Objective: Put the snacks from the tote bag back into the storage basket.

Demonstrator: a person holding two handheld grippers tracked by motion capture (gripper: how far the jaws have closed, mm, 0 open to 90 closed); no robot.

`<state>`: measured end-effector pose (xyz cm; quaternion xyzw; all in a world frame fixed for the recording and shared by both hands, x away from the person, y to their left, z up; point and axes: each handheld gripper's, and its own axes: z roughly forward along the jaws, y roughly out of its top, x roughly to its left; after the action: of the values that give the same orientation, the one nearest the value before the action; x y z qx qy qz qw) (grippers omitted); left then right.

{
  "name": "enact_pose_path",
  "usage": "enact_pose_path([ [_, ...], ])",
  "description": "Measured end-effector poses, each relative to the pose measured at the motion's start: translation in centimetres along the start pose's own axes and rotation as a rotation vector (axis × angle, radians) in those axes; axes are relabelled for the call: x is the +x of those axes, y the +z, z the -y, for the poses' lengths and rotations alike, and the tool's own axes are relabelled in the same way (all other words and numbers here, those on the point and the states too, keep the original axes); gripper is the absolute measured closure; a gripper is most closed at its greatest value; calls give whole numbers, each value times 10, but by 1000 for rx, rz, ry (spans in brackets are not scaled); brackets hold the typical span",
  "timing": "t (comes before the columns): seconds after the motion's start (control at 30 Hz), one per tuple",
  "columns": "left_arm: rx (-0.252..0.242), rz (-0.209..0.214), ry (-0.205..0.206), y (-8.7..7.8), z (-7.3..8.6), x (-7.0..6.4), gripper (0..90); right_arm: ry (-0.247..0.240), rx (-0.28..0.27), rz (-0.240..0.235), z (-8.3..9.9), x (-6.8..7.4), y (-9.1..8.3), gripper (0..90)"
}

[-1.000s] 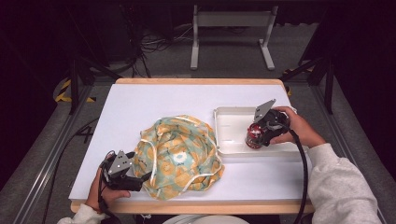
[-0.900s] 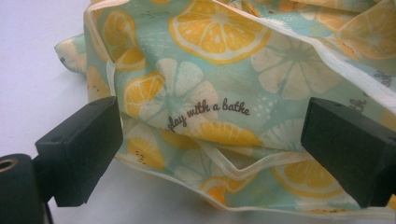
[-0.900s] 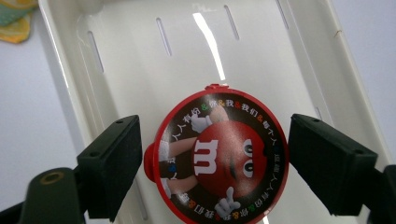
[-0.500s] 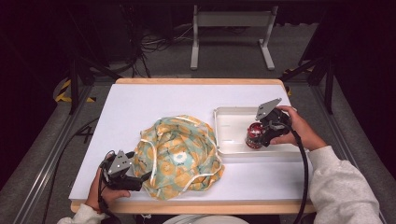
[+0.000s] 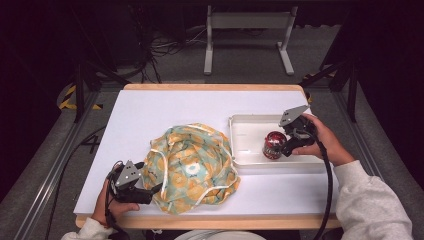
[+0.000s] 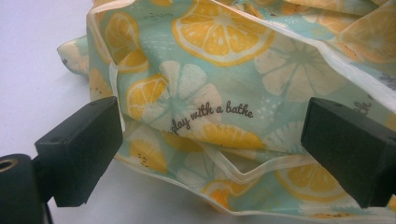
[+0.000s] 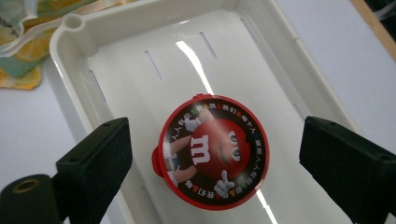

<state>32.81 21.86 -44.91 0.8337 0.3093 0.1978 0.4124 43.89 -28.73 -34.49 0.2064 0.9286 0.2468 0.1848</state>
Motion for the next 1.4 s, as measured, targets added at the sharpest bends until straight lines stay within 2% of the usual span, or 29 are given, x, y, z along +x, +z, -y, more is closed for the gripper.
enact_pose_path([
  [0.1,-1,3,-1,1,0,0,61,10,8,16,4,2,-1,101],
  [0.37,-1,3,0,1,-1,0,61,53,-28,4,11,5,-9,100],
  [0.43,-2,1,-1,1,-1,0,61,56,-33,24,14,6,-11,100],
  [0.57,-6,0,-4,0,0,0,60,37,-47,23,19,10,-14,110],
  [0.63,-4,-2,-2,0,0,0,60,38,-51,50,22,13,-17,110],
  [0.67,-4,-2,-2,0,0,0,60,43,-60,40,24,13,-18,110],
  [1.17,-6,-8,-4,-1,0,-1,60,79,-80,72,43,24,-23,100],
  [1.37,-12,-8,-4,-2,0,0,60,64,-89,97,50,28,-25,100],
  [1.4,-13,-8,-7,-2,0,0,60,64,-76,98,51,30,-25,100],
])
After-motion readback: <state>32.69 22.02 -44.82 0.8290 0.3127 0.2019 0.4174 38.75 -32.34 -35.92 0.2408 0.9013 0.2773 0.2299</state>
